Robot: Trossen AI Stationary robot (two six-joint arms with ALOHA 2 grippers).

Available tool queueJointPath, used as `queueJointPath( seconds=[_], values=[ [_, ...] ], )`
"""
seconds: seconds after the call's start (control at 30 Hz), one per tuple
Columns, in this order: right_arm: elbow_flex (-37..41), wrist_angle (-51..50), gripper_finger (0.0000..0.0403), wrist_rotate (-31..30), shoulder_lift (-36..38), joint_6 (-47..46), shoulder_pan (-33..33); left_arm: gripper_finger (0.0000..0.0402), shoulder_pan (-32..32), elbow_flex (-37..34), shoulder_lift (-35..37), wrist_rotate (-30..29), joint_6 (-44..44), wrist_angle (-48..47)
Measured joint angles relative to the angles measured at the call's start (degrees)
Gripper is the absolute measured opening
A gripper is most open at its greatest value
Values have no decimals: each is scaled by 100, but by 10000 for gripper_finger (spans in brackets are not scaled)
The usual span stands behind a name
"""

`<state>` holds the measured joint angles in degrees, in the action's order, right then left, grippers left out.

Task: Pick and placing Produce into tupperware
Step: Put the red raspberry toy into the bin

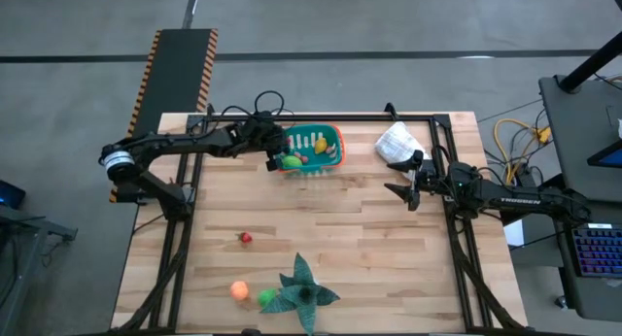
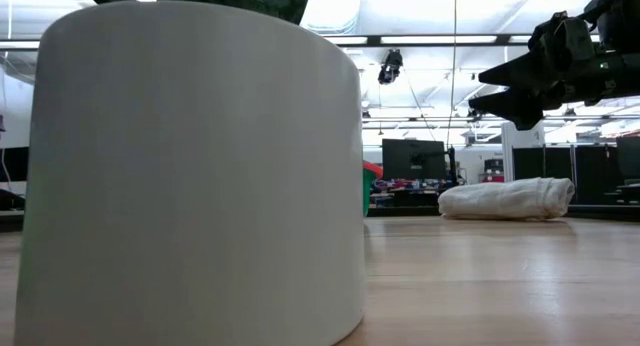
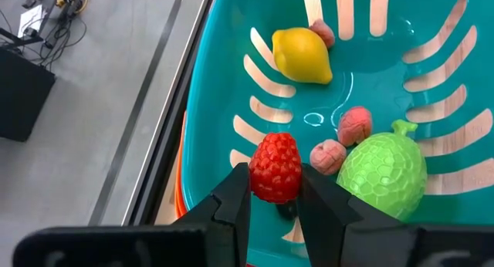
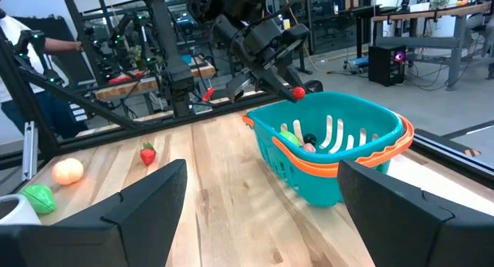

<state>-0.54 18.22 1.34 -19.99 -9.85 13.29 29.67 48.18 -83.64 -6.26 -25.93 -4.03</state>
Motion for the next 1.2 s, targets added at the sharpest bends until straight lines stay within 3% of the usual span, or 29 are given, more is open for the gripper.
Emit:
queueJointPath(
  seconds=[0.4,0.73,1.2],
  values=[
    [0,0,327,0,0,0,0,66,-4,0,0,18,-61,-259],
    [-1,0,327,0,0,15,0,66,-14,-2,3,823,-354,-400],
    [0,0,327,0,0,42,-1,66,-15,-2,4,916,-468,-610]
  ],
)
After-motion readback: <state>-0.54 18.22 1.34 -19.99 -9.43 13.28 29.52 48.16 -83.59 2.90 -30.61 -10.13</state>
